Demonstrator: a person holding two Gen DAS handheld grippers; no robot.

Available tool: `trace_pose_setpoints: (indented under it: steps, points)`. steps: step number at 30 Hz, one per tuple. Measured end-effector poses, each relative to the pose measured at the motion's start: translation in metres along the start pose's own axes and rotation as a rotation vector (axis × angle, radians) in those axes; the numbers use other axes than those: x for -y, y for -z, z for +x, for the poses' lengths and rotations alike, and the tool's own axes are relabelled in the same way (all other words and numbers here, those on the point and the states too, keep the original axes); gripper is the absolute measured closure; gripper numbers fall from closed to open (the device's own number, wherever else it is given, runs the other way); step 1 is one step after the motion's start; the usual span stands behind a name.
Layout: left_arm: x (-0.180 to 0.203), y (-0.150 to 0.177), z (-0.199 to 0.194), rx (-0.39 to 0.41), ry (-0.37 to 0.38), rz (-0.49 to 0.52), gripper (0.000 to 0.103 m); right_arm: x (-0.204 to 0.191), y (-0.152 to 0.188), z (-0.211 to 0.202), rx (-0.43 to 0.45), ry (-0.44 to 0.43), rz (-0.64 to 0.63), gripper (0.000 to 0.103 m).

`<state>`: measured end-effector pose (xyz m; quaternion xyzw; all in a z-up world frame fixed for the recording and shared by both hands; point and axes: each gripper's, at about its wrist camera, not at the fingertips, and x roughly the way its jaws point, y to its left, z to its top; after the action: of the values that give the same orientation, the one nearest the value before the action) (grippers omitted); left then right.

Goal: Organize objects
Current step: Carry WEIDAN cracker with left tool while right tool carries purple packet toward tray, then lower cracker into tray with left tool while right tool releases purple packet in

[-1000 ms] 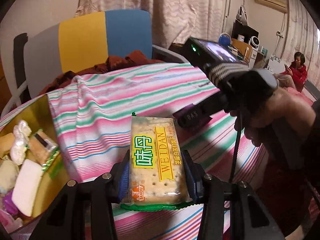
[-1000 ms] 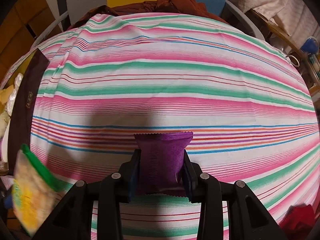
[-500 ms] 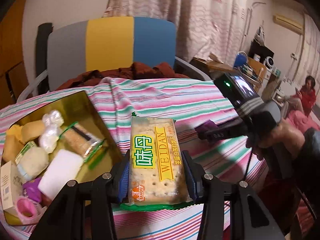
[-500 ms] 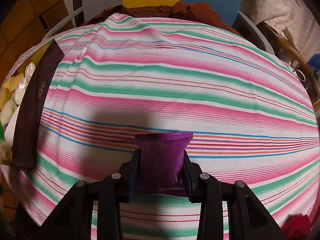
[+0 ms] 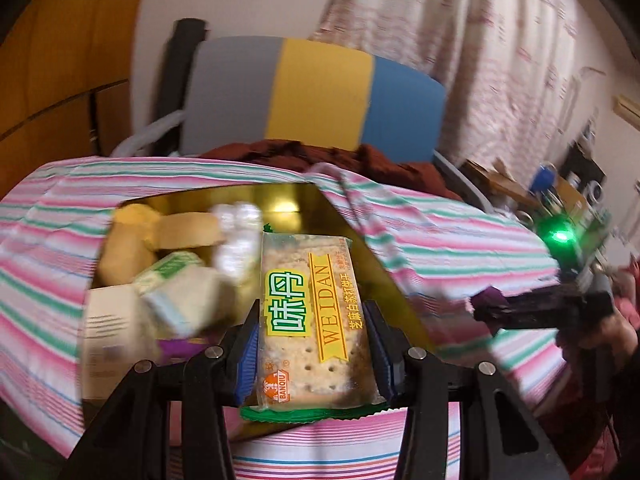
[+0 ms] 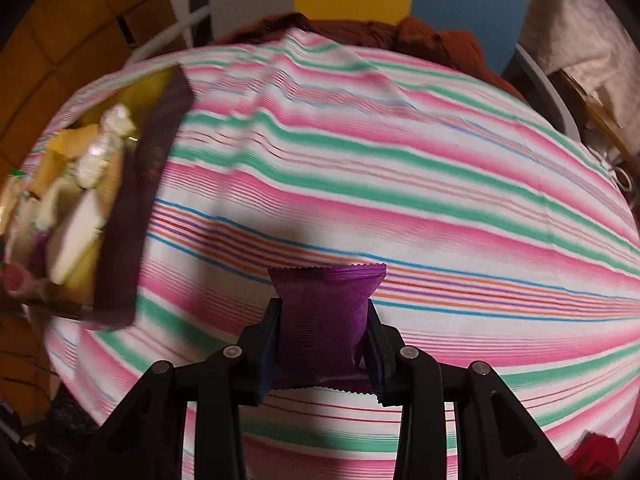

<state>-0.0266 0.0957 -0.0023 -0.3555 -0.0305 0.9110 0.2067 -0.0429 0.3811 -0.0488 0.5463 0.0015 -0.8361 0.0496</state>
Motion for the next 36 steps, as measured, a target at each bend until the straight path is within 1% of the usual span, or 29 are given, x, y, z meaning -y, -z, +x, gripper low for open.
trace_pose_setpoints:
  steps: [7,13,17,20,23,29,34,36]
  points:
    - [-0.04,0.003,-0.012,0.016,-0.065,-0.064,0.056,-0.047,-0.004,-0.024,0.086,-0.118,-0.033,0.066]
    - [-0.059,0.006,-0.017,0.011,-0.092,-0.093,0.056,-0.103,-0.01,-0.041,0.15,-0.224,-0.113,0.066]
    - [-0.064,0.007,-0.019,0.011,-0.092,-0.111,0.056,-0.132,-0.013,-0.038,0.162,-0.271,-0.145,0.066]
    - [-0.065,0.005,-0.019,0.013,-0.074,-0.119,0.056,-0.146,-0.015,-0.03,0.156,-0.289,-0.151,0.065]
    - [-0.063,-0.001,-0.013,0.009,-0.053,-0.122,0.056,-0.152,-0.016,-0.025,0.154,-0.282,-0.148,0.063]
    - [-0.05,-0.019,0.004,0.02,-0.015,-0.119,0.056,-0.151,-0.017,-0.016,0.141,-0.266,-0.137,0.063]
    - [-0.043,-0.029,0.026,-0.003,-0.004,-0.128,0.056,-0.148,-0.013,-0.012,0.132,-0.269,-0.128,0.062]
    - [-0.04,-0.033,0.036,-0.022,0.004,-0.135,0.056,-0.146,-0.013,-0.011,0.134,-0.268,-0.118,0.05]
